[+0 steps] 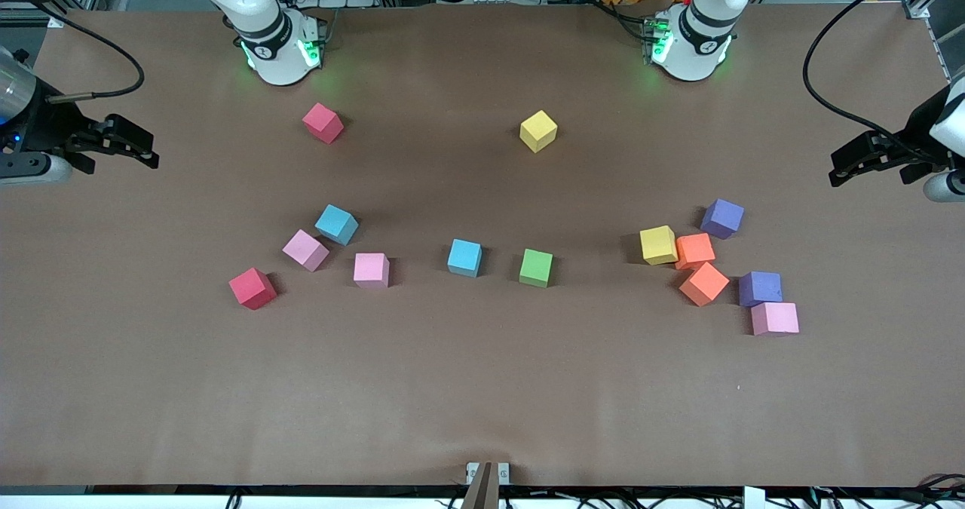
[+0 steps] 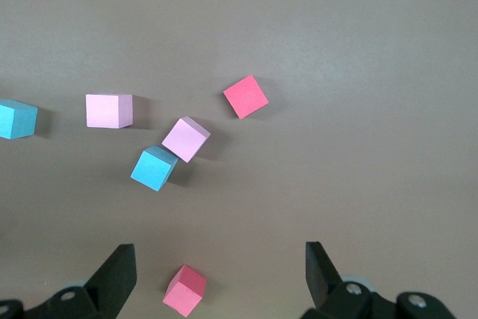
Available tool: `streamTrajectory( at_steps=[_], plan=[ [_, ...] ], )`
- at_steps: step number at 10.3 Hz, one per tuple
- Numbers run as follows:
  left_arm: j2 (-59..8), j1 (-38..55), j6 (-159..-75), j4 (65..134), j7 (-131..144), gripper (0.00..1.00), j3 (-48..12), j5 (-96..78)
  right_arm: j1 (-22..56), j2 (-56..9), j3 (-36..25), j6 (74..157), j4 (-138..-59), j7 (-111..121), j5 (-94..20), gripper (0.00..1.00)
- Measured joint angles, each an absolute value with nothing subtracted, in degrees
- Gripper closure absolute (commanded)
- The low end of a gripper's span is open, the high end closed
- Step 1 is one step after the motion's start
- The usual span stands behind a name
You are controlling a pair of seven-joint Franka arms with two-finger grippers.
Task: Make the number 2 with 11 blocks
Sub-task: 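Reach the right gripper to a pink cube while the left gripper reaches yellow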
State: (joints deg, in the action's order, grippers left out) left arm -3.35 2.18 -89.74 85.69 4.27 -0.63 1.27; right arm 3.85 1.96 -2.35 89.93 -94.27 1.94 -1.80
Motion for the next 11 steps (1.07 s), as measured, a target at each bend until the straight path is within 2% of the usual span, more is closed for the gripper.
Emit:
streamTrajectory(
  at_steps=[6,8,11],
  plan=[
    [-3.4,2.5,-89.6,86.7,4.4,0.00,-1.1,0.4,3.8,1.5,-2.4,90.1,-94.3,1.7,-1.8,0.00],
    [-4.0,4.3,-90.8,90.5,11.1,0.00,-6.1,0.0,4.1,-0.5,-2.2,91.6,-94.6,-0.7,-1.8,0.00],
    [-5.3,6.1,-99.2,99.3,18.0,0.00,-17.6,0.1,6.0,-5.2,-1.8,95.3,-95.2,-7.1,-1.8,0.00]
  ],
)
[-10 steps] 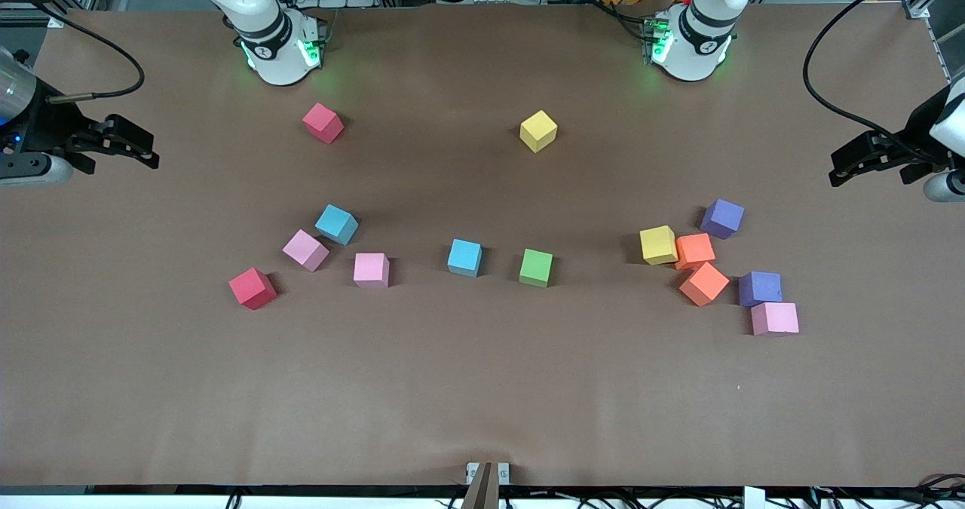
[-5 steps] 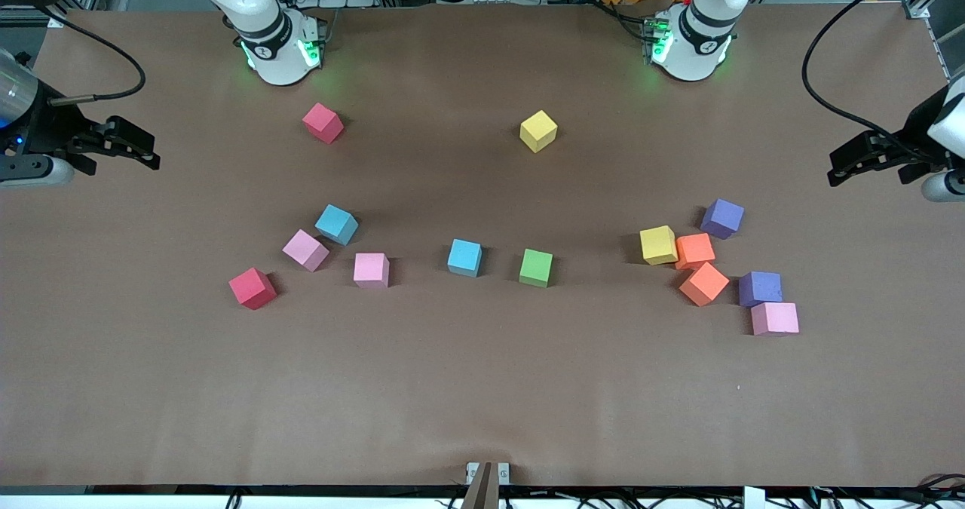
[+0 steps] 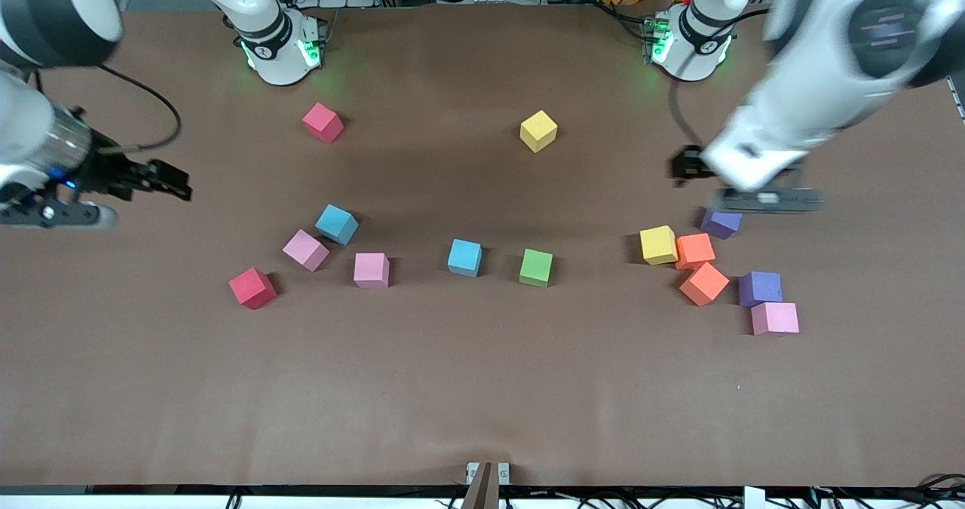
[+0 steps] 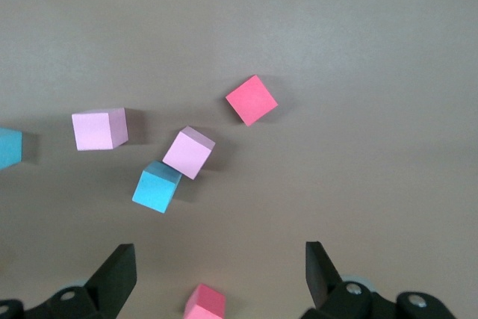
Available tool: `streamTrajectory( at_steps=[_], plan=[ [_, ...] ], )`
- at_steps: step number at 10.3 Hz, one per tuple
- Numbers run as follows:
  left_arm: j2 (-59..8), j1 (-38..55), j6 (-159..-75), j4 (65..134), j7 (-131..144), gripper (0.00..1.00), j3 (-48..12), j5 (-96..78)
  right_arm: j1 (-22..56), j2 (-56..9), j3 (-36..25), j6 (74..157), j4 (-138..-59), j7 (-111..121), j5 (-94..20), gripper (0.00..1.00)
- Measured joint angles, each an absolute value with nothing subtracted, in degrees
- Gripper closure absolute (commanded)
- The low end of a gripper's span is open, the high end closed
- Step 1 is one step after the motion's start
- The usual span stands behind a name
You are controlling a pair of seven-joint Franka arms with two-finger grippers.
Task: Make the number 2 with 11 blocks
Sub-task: 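Reach the right gripper to a pink cube while the left gripper reaches yellow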
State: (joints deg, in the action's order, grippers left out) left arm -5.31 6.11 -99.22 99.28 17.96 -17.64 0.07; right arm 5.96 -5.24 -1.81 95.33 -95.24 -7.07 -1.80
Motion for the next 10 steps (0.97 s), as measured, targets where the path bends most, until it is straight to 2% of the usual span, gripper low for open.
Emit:
streamTrajectory(
  at_steps=[4,6,8,10],
  plan=[
    [-7.4,6.1,-109.7,110.1,14.9,0.00,-29.1,0.1,10.2,-12.5,-1.7,103.7,-96.4,-23.0,-1.8,0.00],
    [-7.4,6.0,-114.9,115.9,14.6,0.00,-34.0,0.1,11.0,-14.6,-1.7,110.8,-100.4,-27.2,-1.8,0.00],
    [-7.4,6.3,-124.6,123.6,17.8,0.00,-38.8,0.1,11.0,-14.8,-1.7,116.6,-105.7,-32.8,-1.9,0.00],
    [-7.3,6.6,-127.6,129.0,21.2,0.00,-43.0,0.1,11.0,-14.9,-1.7,120.4,-109.9,-38.3,-1.9,0.00]
  ],
)
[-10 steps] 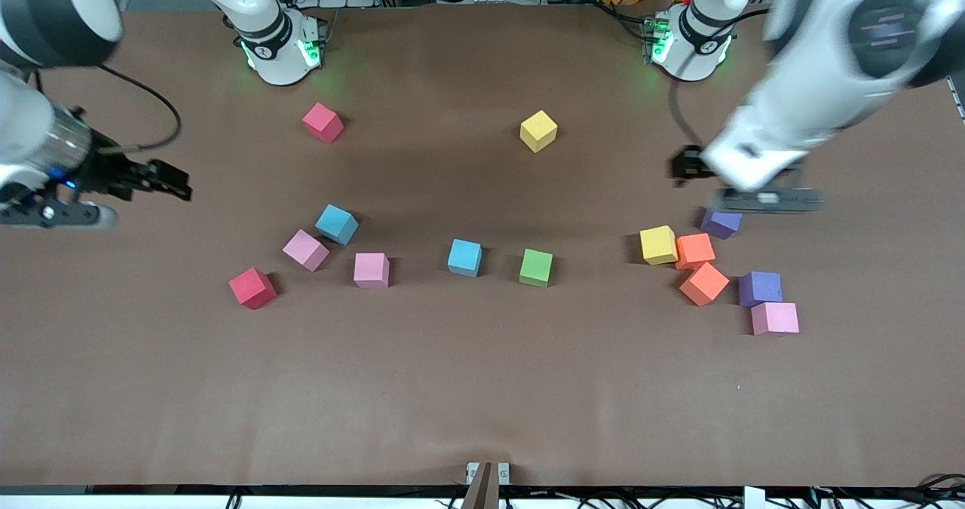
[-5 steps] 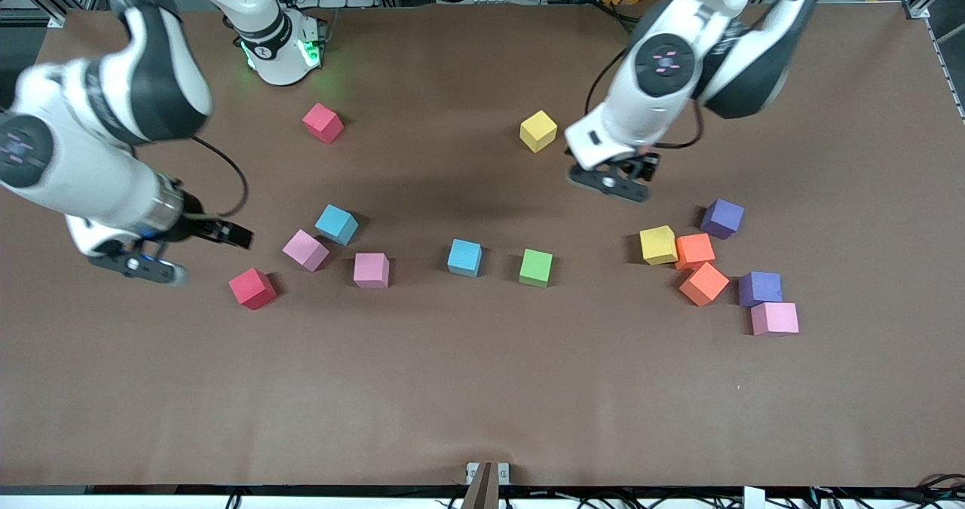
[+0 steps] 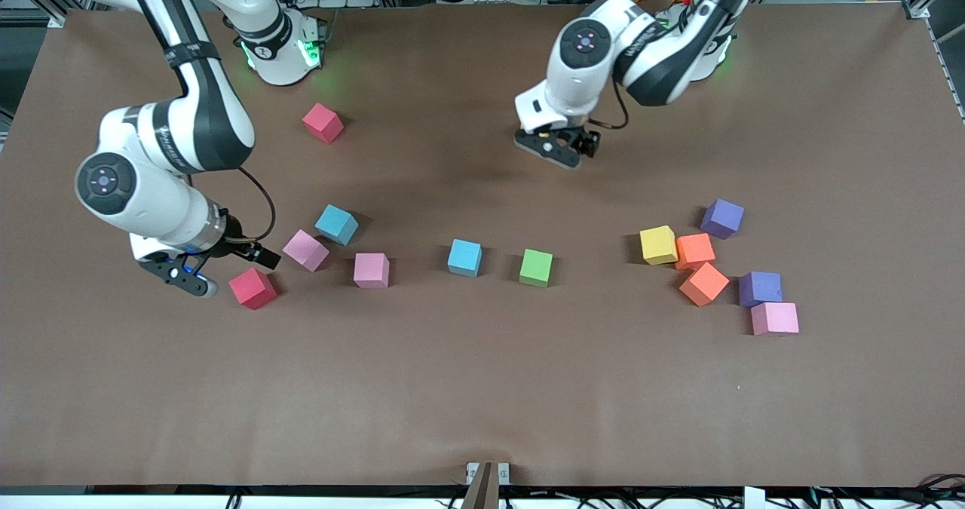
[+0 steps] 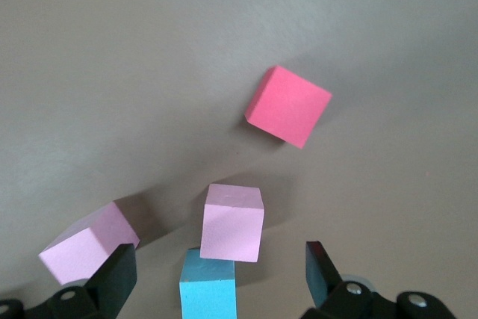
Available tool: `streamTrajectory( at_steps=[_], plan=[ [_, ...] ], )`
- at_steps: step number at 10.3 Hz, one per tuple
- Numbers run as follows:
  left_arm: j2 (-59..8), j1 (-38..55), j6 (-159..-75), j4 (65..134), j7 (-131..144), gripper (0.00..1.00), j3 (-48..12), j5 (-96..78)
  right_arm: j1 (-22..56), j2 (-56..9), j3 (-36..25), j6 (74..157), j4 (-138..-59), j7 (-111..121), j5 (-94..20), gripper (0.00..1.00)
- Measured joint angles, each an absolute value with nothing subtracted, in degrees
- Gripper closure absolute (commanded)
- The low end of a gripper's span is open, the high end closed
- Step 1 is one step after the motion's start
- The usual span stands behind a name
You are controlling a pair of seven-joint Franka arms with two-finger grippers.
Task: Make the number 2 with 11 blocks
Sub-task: 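Reach the right gripper to a pink cube while the left gripper reaches yellow, then grasp the pink cube with the right gripper while the left grasps yellow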
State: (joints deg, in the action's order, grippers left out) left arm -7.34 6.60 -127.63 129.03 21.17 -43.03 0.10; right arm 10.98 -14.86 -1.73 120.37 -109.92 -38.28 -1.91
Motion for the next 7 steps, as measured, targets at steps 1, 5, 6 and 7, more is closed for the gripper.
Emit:
streamTrajectory(
  at_steps=[1,5,6,7],
  plan=[
    [-7.3,6.8,-128.8,131.2,21.9,0.00,-44.7,0.2,11.0,-14.9,-1.7,122.2,-111.8,-40.6,-1.9,0.00],
    [-7.5,7.8,-135.9,137.2,21.1,0.00,-46.4,0.6,11.0,-16.6,-1.7,129.1,-115.7,-47.3,-4.5,0.00],
    [-8.3,8.2,-138.0,138.2,20.2,0.00,-46.5,1.7,11.0,-17.5,-1.7,130.2,-115.8,-47.6,-5.7,0.00],
    [-9.5,8.7,-139.3,138.7,20.1,0.00,-46.6,4.0,11.0,-18.6,-1.7,131.2,-115.9,-47.8,-6.0,0.00]
  ],
)
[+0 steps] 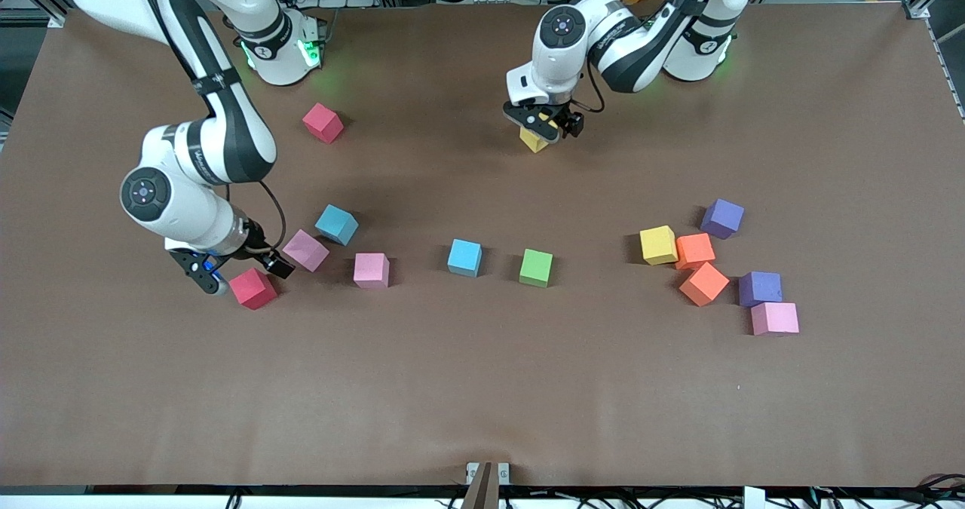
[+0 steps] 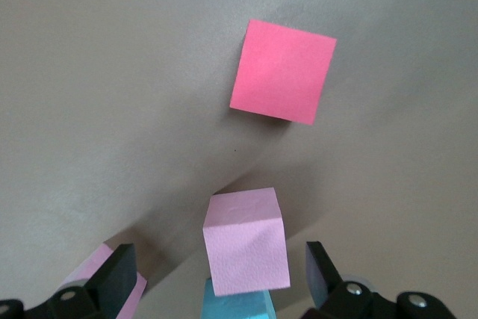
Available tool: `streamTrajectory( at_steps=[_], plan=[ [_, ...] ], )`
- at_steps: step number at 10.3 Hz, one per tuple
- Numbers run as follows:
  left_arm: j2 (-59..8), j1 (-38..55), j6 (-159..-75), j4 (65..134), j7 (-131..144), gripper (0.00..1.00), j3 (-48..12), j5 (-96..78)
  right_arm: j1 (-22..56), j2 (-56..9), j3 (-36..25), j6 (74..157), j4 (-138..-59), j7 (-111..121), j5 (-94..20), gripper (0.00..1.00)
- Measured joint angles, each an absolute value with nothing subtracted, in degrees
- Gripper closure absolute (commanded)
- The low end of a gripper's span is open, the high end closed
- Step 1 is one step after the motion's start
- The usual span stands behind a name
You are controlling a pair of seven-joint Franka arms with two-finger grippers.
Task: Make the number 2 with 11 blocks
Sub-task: 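Grasp the pink cube with the right gripper while the left grasps yellow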
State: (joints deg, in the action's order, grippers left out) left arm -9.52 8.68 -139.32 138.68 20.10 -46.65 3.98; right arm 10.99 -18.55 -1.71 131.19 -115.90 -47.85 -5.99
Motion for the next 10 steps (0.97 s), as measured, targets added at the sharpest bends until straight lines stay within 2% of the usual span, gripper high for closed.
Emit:
streamTrajectory(
  at_steps=[8,9,10],
  plan=[
    [-18.1,10.5,-145.6,138.7,20.0,0.01,-46.7,10.2,13.0,-24.4,-1.5,135.5,-116.2,-48.1,-6.4,0.00],
    [-18.8,10.6,-145.6,138.6,20.0,0.25,-46.6,11.0,13.2,-24.4,-1.5,135.5,-116.4,-48.1,-6.4,0.00],
    [-19.4,10.6,-145.7,138.5,20.0,0.32,-46.6,12.0,13.4,-24.4,-1.5,135.5,-116.9,-48.1,-6.4,0.00]
  ],
)
